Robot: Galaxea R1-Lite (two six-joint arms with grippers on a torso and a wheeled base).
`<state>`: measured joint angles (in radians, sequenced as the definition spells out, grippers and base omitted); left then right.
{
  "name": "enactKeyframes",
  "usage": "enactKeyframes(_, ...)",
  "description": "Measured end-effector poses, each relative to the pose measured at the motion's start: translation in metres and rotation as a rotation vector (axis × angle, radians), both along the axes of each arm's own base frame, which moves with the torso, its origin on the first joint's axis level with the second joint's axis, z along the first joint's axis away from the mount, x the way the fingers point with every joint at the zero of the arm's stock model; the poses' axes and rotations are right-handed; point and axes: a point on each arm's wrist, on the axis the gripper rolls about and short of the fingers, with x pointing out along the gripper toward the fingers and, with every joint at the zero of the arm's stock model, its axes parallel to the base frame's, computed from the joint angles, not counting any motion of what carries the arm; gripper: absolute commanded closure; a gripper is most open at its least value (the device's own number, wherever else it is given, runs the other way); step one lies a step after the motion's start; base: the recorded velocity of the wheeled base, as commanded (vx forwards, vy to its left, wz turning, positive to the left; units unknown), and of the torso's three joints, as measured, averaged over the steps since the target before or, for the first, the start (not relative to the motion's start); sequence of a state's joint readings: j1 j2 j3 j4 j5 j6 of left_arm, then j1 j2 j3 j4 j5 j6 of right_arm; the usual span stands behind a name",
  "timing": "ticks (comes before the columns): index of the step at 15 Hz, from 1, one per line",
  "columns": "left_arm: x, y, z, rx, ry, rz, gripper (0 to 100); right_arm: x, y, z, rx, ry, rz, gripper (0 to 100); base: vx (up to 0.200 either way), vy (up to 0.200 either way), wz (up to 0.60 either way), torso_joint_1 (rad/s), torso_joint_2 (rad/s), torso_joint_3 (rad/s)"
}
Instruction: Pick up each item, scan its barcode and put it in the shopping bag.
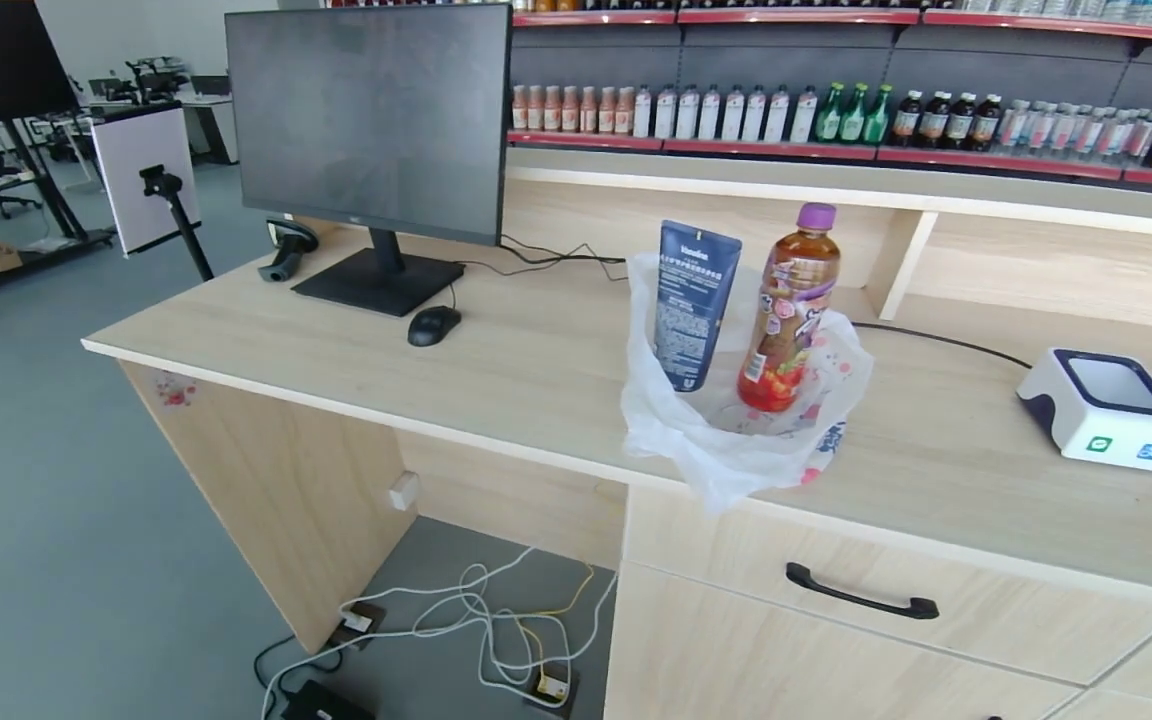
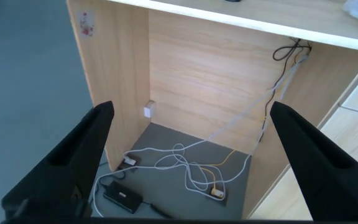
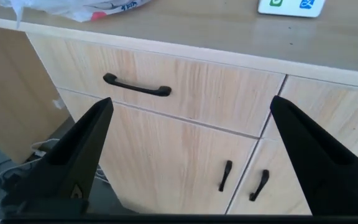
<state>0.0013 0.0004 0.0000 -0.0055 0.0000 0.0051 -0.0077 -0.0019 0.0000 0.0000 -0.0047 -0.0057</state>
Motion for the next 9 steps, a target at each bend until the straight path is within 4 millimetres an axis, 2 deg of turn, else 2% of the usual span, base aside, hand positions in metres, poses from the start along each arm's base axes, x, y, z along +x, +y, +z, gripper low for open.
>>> enactKeyframes(8, 0.0000, 0.0000, -0.0002, 0.000, 0.002, 0.000, 0, 0.0000, 0.0000, 0.0001, 0.000, 0.000, 0.001, 0, 0.000, -0.200, 0.00, 0.003, 0.00, 0.002)
enactKeyframes(9, 0.0000, 0.0000, -0.0001, 0.000, 0.001, 0.000, 0, 0.0000, 0.0000, 0.0000, 0.000, 0.000, 0.000, 0, 0.000, -0.200, -0.60, 0.002, 0.00, 0.002)
